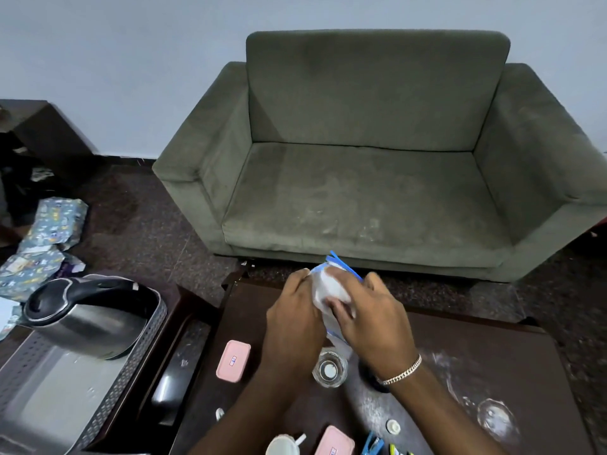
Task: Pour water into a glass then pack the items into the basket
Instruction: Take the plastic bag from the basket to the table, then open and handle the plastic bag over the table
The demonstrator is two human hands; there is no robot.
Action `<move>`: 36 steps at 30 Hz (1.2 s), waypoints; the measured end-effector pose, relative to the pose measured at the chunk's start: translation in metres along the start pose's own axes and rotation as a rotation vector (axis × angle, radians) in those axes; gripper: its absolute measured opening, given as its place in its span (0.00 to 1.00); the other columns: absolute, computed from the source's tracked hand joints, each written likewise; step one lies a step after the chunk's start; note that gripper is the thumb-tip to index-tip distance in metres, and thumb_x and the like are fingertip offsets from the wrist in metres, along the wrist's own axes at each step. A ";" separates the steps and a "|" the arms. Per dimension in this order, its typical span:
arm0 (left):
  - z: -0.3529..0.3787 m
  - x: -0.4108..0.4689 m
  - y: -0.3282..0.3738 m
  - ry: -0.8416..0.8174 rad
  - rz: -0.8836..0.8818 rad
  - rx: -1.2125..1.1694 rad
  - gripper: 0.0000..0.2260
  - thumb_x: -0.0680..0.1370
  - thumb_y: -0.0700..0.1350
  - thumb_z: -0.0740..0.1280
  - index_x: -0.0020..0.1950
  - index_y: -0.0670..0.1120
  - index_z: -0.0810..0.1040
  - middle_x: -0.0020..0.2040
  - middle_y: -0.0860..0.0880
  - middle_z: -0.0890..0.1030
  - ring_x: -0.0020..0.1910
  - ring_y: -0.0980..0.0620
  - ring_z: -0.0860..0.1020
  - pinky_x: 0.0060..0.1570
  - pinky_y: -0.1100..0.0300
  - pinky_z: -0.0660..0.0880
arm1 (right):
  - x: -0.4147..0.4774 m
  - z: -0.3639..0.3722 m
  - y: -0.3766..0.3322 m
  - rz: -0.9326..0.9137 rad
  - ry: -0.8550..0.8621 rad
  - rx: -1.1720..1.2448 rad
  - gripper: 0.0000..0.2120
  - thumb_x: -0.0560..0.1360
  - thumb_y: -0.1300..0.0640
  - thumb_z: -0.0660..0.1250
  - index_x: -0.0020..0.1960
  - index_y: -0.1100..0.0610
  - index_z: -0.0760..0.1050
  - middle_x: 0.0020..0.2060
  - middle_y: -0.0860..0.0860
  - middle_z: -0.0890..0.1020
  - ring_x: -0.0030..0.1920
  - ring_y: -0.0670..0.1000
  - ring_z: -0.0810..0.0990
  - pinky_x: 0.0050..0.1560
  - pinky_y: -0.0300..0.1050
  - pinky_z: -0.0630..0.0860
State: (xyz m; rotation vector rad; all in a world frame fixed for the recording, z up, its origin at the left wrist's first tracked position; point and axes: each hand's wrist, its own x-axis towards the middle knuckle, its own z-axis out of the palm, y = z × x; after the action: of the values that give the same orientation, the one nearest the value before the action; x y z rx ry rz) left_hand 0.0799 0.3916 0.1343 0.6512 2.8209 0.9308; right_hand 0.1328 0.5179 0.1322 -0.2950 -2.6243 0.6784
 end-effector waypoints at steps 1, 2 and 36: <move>-0.001 0.001 -0.003 0.002 -0.012 -0.003 0.23 0.77 0.52 0.56 0.68 0.48 0.78 0.71 0.53 0.75 0.63 0.52 0.78 0.51 0.58 0.71 | 0.001 -0.001 0.001 0.087 0.012 0.065 0.33 0.69 0.54 0.77 0.70 0.41 0.70 0.38 0.41 0.68 0.40 0.49 0.73 0.41 0.43 0.74; -0.001 0.001 -0.006 0.002 -0.025 0.010 0.23 0.77 0.50 0.56 0.69 0.46 0.77 0.71 0.51 0.75 0.64 0.51 0.78 0.53 0.55 0.74 | 0.002 -0.002 0.001 0.181 -0.002 0.120 0.38 0.69 0.55 0.77 0.74 0.39 0.65 0.40 0.40 0.66 0.42 0.49 0.70 0.47 0.45 0.72; 0.027 -0.016 -0.020 -0.145 -0.082 0.075 0.18 0.75 0.34 0.65 0.64 0.43 0.80 0.68 0.52 0.76 0.59 0.42 0.80 0.55 0.48 0.73 | -0.100 0.011 0.163 0.706 -0.363 -0.062 0.12 0.69 0.68 0.67 0.38 0.54 0.85 0.35 0.54 0.84 0.39 0.54 0.79 0.38 0.41 0.69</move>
State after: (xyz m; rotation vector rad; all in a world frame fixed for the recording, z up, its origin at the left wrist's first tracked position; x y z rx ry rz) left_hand 0.0931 0.3852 0.1000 0.5815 2.7419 0.7367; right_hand 0.2333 0.6233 0.0079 -1.2590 -2.8684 0.9347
